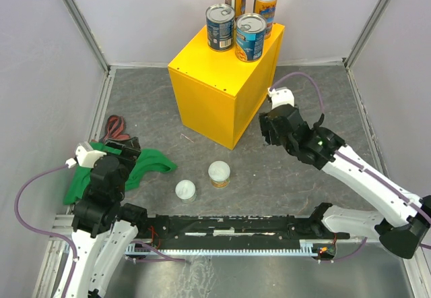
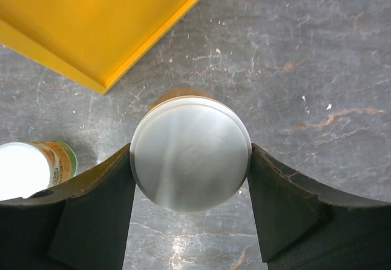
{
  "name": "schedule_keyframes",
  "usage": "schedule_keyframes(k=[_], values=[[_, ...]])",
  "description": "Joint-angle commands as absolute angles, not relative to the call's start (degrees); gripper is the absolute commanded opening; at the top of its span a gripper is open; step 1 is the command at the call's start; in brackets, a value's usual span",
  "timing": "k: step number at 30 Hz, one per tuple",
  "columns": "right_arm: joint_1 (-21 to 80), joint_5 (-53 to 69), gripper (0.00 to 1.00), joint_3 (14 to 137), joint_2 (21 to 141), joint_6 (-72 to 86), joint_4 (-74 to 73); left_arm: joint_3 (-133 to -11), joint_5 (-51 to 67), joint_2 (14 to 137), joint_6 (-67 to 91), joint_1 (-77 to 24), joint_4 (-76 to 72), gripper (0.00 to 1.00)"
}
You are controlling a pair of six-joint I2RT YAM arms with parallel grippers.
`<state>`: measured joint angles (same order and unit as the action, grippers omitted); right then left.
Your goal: Place and organize the canned foods onto the counter
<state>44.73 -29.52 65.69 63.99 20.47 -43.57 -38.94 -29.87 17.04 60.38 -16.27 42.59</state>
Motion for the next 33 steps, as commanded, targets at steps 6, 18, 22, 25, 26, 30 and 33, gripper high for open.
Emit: schedule_keyframes(k=[6,18,22,25,26,30,33], values=[[44.7,-31.0,0.37,83.1,64.4,13.9,-45.6,-38.2,-30.2,17.4,61.1,-16.5,39.3,0.85],[44.9,-26.5,0.37,100.9,71.6,9.4,-46.8,-38.1,-30.0,16.4,61.6,-16.4,40.1,0.84],[45.4,-25.0,0.36,106.1,75.0,8.1,-46.5,-38.2,-30.0,15.9,61.7,-16.4,40.4,0.84],[45.8,-24.1,0.36,109.6,77.6,7.4,-46.2,-38.4,-30.4,15.7,61.7,-16.4,40.8,0.84],[46.0,-23.8,0.36,110.7,78.3,7.2,-45.9,-38.5,-30.5,15.6,61.7,-16.4,41.0,0.84],[47.0,-23.2,0.36,116.1,81.6,6.3,-45.8,-38.6,-31.0,15.1,61.7,-16.4,41.5,0.84],[47.6,-22.6,0.36,120.7,84.4,5.5,-46.0,-38.7,-31.0,15.1,61.7,-16.4,41.6,0.84]])
